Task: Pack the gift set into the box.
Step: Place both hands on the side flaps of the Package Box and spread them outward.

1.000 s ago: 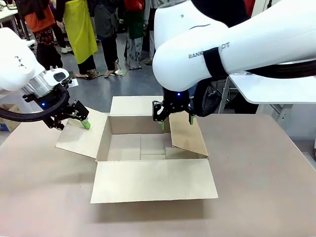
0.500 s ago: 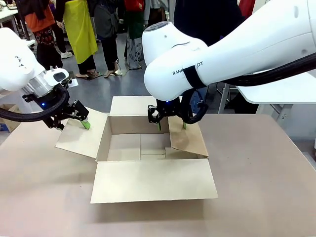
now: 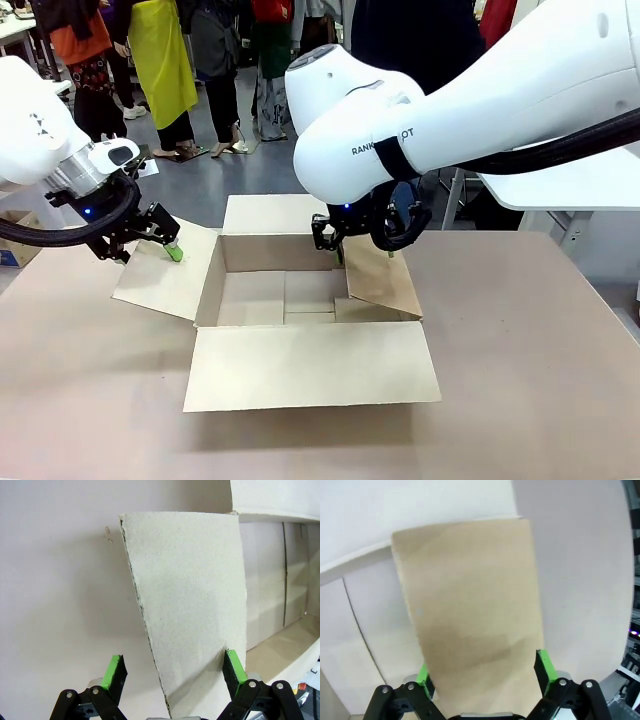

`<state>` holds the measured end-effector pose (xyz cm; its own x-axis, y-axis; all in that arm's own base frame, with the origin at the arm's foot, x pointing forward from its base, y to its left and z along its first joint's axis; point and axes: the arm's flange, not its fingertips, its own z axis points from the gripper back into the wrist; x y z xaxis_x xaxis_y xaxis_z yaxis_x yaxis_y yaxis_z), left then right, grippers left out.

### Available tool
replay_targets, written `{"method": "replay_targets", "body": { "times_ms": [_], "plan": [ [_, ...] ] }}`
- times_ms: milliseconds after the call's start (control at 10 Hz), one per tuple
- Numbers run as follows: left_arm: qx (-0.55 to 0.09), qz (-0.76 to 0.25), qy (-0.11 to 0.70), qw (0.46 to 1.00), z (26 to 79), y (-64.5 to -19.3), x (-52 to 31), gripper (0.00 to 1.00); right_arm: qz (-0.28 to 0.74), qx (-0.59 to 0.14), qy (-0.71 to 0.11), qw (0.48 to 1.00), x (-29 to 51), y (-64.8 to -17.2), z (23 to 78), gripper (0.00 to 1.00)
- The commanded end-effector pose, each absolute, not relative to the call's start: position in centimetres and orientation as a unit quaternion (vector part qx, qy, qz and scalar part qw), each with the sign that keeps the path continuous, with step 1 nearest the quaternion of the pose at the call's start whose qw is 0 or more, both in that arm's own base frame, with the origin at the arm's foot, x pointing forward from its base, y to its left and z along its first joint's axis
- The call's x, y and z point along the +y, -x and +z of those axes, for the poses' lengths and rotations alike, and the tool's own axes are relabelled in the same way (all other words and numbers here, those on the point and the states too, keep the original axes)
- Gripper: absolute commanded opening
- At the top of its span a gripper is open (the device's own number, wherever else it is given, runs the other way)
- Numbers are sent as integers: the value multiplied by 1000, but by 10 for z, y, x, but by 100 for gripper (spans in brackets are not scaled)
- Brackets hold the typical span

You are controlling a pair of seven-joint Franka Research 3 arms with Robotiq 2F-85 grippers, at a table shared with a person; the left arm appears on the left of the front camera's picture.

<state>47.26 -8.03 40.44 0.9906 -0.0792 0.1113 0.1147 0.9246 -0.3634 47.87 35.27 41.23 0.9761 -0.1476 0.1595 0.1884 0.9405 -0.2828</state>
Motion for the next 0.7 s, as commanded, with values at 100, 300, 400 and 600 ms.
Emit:
{"method": "replay_targets", "body": {
  "times_ms": [100,300,400,600],
  "plan": [
    [-50,-44,179,982,405,-469,-80,100,-126,-110,176,970,338,-461,438,100],
    [-50,-44,179,982,405,-469,-80,100,-141,-111,160,971,314,-453,452,100],
    [-50,-44,179,982,405,-469,-80,100,-145,-105,128,975,290,-449,457,100],
    [-50,-44,179,982,405,-469,-80,100,-138,-98,53,984,230,-430,468,100]
  ]
}}
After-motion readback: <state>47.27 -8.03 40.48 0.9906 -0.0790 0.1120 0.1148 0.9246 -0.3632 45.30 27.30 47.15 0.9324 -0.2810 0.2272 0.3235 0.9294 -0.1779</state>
